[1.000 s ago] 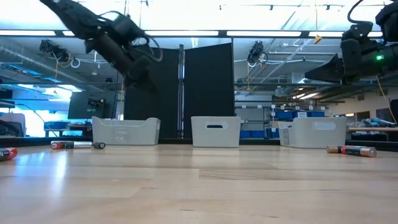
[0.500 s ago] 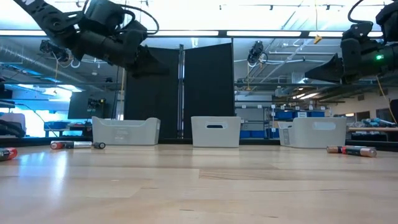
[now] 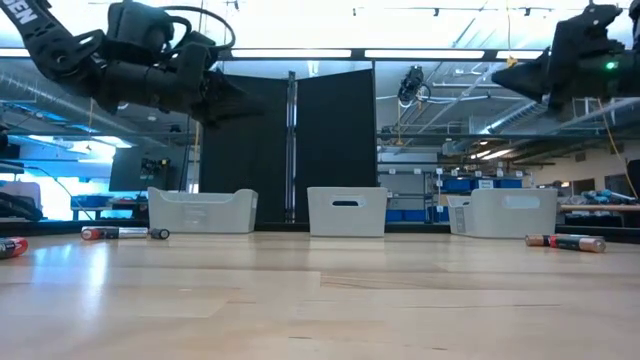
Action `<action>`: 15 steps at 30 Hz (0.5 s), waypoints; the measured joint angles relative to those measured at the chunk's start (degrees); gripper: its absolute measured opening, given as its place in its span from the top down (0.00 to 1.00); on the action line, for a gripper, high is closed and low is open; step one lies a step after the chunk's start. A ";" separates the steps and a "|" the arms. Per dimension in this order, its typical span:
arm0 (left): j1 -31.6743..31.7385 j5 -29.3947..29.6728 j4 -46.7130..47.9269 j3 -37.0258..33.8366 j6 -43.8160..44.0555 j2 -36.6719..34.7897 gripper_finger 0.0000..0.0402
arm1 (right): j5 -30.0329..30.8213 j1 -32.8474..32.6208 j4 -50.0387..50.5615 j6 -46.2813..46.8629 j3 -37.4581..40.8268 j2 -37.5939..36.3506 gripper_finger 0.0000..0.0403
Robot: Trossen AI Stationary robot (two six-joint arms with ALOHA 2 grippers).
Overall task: Sort batteries
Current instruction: Put the black silver battery into the right bin
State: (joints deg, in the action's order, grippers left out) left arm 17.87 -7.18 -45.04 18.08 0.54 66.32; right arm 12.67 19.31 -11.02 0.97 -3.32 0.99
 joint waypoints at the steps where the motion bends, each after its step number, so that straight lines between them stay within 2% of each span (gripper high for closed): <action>1: 0.00 0.02 -0.70 -0.28 0.01 0.00 0.78 | -0.52 -0.02 -0.03 0.29 0.01 0.00 0.93; 7: 0.00 0.02 -1.02 -0.74 -0.05 0.00 0.78 | -0.61 -1.22 1.07 0.95 -0.24 2.68 0.98; 15: 0.00 0.02 -0.96 -0.74 -0.16 0.00 0.78 | 0.59 -3.82 2.48 3.18 -5.04 12.08 0.98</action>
State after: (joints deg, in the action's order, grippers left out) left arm 17.87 -7.16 -46.00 17.34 0.38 66.32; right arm 13.26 15.49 -8.54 4.16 -8.36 13.07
